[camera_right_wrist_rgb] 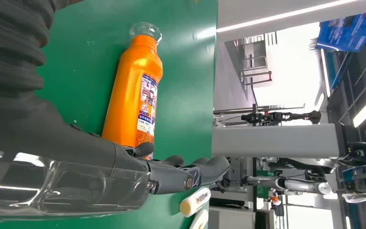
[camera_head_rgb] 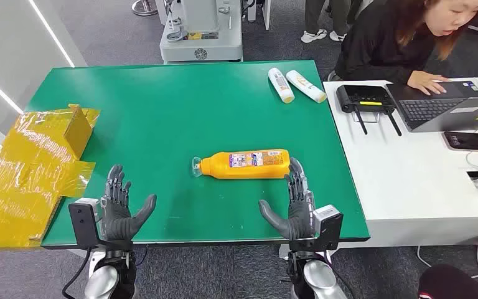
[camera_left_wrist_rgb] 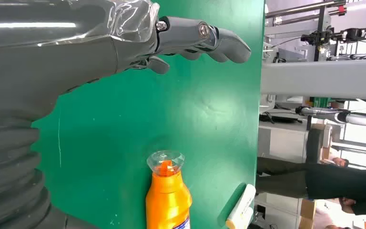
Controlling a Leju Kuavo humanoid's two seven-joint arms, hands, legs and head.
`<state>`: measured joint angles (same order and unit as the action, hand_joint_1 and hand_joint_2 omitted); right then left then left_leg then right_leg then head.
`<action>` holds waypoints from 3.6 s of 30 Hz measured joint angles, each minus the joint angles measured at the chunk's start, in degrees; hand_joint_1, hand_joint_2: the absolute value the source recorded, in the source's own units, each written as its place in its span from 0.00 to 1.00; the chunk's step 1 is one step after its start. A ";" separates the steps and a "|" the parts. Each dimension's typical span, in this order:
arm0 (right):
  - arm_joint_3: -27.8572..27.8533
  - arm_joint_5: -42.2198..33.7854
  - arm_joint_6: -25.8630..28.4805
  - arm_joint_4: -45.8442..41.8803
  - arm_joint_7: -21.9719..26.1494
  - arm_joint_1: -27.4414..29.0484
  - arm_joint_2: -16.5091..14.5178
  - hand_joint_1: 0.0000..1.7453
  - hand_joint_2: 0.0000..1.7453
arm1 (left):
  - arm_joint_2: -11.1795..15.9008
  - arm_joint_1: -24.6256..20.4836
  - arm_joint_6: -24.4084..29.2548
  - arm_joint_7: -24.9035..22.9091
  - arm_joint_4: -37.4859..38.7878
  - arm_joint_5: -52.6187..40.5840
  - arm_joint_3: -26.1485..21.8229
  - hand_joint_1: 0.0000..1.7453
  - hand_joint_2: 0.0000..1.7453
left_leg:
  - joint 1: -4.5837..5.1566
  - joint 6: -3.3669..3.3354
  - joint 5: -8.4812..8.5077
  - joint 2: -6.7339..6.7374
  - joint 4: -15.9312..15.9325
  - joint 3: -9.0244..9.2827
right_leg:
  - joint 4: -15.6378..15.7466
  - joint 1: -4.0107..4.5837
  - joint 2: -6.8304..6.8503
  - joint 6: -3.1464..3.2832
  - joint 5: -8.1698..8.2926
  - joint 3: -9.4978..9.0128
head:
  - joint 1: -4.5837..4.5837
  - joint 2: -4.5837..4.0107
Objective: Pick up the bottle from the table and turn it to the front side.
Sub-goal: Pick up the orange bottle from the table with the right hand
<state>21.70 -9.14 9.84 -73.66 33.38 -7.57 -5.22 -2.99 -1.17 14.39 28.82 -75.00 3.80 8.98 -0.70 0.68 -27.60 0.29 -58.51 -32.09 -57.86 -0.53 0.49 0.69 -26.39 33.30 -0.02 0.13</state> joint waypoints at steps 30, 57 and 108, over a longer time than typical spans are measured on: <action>0.29 -1.14 0.46 0.39 0.22 -0.41 0.32 0.00 1.00 | -0.18 -2.37 0.36 -0.28 -0.20 0.21 -0.02 0.00 1.00 | 0.00 0.00 0.00 0.05 -0.03 0.04 | 0.01 0.00 -0.04 -0.01 0.03 0.01 | 0.00 0.01; 6.68 29.45 -5.44 23.02 -17.22 -26.34 2.54 0.00 1.00 | -2.69 -10.09 -4.15 0.36 6.44 -1.40 3.08 0.00 1.00 | 0.00 -0.08 0.07 0.06 -0.18 -0.02 | -0.03 0.00 -0.09 -0.10 0.15 0.01 | -0.01 0.02; 30.81 47.40 -24.12 52.09 -38.86 -47.13 -0.26 0.00 1.00 | -1.43 -13.50 -4.80 0.43 11.39 1.19 5.69 0.00 1.00 | 0.02 -0.11 0.11 0.03 -0.27 -0.06 | -0.05 0.00 -0.07 -0.19 0.20 0.01 | -0.01 0.02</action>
<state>52.51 38.26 -14.28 -21.57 -5.48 -54.70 -5.49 -4.43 -14.67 9.60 29.24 -63.61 4.99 14.68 -0.68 0.57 -27.50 0.33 -58.78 -32.15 -57.92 -0.53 0.43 0.50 -26.18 33.31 -0.03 0.15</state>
